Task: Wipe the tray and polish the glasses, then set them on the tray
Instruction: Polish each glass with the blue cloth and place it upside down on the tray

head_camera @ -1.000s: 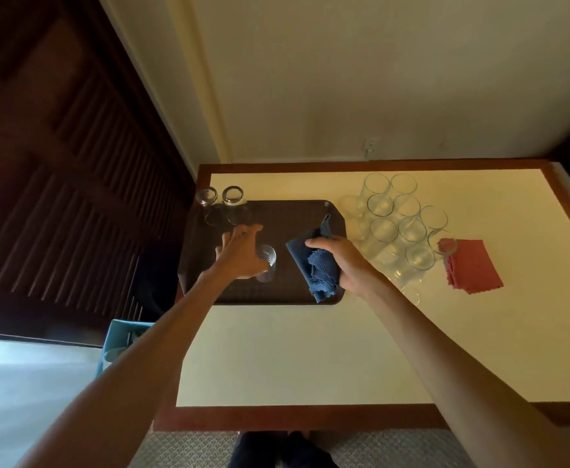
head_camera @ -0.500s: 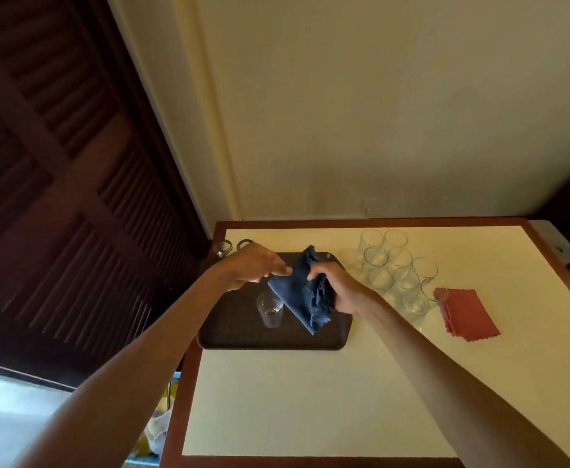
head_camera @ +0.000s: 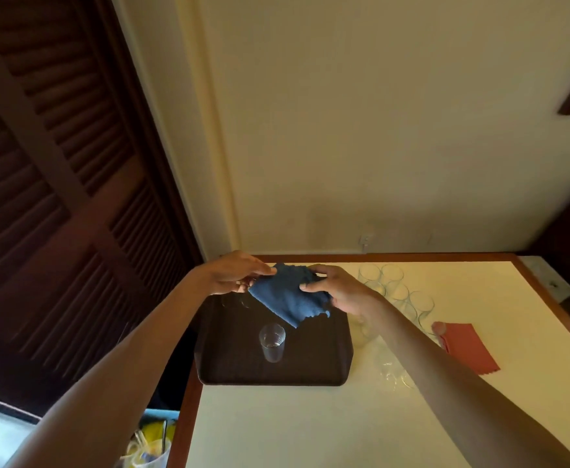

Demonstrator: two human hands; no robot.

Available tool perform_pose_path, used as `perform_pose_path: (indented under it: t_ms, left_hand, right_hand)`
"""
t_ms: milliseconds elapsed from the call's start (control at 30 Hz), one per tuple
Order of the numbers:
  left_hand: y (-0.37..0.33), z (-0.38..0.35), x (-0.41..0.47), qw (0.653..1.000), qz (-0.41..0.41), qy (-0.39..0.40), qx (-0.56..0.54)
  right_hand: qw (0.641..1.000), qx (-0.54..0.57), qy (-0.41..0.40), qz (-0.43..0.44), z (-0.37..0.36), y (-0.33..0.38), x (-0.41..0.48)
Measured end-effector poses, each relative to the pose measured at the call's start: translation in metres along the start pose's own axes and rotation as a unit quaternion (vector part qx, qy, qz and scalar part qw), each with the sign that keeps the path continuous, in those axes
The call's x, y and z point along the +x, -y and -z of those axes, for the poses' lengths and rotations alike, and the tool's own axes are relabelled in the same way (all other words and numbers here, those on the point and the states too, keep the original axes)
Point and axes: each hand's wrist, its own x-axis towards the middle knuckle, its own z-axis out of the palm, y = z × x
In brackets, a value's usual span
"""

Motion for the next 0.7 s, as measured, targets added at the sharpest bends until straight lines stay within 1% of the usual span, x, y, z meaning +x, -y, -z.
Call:
perform_pose_path:
  t_ms: [67,133,233,300,400,500,600,633,700]
  left_hand:
    - [-0.005,0.001,-0.004,0.999,0.008,-0.005,-0.032]
    - [-0.01,0.0,-0.008,0.998,-0.004,-0.017,-0.06]
    - [-0.011,0.003,-0.008,0.994,-0.021,-0.065,-0.086]
    - [-0.01,0.007,-0.008,0.992,-0.028,-0.096,-0.078]
    - [-0.011,0.005,-0.013,0.985,-0.034,-0.135,-0.099]
    - [-0.012,0.003,-0.016,0.978,-0.037,-0.188,-0.078]
    - [-0.01,0.002,-0.018,0.982,-0.028,-0.18,-0.05]
    - [-0.01,0.001,-0.018,0.984,-0.029,-0.174,-0.038]
    - [-0.01,-0.001,-0.017,0.983,-0.043,-0.176,-0.01]
  right_hand:
    - [1.0,-0.001,0.006,0.019,-0.002,0.009,0.003]
    - [1.0,0.018,-0.002,0.025,-0.003,0.016,0.007]
    - [0.998,0.066,-0.018,0.01,-0.002,0.018,0.011]
    - [0.995,0.096,-0.002,-0.012,-0.003,0.018,0.009]
    - [0.993,0.121,0.012,-0.012,-0.005,0.015,0.004]
    - [0.993,0.111,-0.027,0.003,-0.01,0.012,0.007]
    - [0.992,0.081,-0.093,0.032,-0.017,0.015,0.008]
    - [0.992,0.068,-0.101,0.044,-0.019,0.016,0.008]
    - [0.993,0.037,-0.089,0.069,-0.021,0.019,0.006]
